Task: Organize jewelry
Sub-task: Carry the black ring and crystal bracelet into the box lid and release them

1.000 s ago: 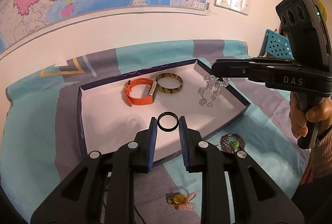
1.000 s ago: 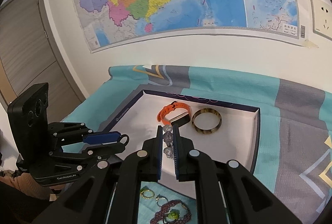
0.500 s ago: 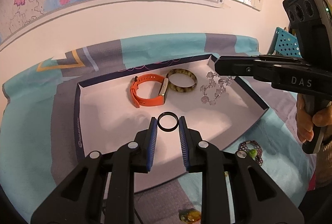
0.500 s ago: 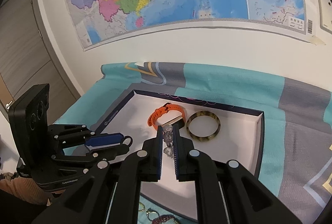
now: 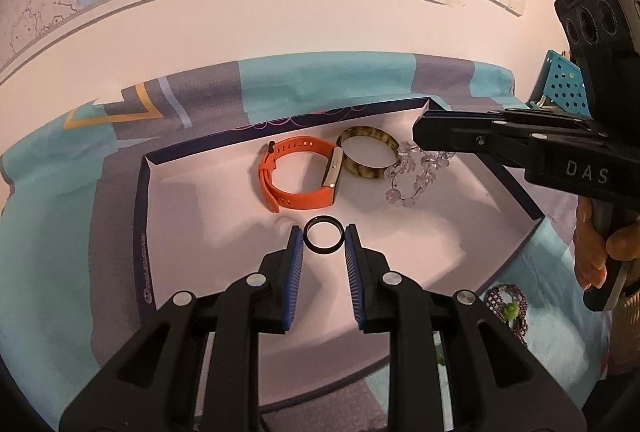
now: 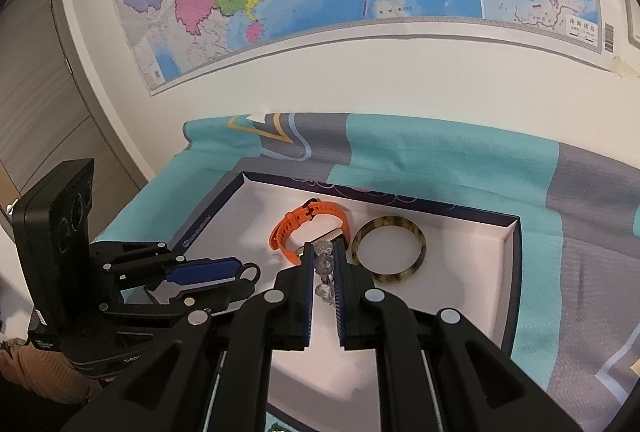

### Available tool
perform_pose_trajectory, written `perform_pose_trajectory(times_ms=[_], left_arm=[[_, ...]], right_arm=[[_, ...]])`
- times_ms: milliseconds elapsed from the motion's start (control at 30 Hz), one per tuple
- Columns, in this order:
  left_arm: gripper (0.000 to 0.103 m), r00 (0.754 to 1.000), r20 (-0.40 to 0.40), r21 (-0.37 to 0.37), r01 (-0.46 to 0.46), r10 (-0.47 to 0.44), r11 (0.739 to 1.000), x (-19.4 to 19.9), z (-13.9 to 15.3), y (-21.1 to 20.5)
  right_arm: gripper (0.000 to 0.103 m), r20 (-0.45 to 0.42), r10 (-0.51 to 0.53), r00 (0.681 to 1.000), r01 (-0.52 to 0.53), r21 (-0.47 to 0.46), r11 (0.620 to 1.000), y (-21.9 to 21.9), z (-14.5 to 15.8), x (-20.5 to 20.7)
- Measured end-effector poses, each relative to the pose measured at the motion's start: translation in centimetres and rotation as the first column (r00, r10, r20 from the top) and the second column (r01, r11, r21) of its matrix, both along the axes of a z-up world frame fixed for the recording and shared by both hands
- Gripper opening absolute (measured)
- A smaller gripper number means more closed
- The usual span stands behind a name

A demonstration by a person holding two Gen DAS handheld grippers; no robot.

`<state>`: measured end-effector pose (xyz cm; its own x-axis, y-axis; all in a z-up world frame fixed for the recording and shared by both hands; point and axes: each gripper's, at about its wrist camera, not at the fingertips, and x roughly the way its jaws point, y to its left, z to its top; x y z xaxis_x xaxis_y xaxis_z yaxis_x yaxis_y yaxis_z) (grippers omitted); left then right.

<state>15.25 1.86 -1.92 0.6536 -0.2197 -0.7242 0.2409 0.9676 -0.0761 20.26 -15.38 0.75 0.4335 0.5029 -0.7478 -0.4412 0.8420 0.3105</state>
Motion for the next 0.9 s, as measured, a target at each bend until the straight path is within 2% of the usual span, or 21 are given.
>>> perform_pose_trajectory(times_ms=[433, 900], left_arm=[[0.022, 0.998, -0.055, 0.004, -0.026, 0.026, 1.000, 2.0, -1.6, 0.2], [0.023, 0.997, -0.070, 0.006, -0.033, 0.033, 0.999, 2.4, -2.1, 0.1]], right_arm=[[0.008, -0.002, -0.001, 1.000, 0.001, -0.035, 0.999, 0.8, -1.4, 0.3], [0.009, -0.043, -0.020, 0.999, 0.018, -0.048, 0.999, 0.3, -3.1, 0.7]])
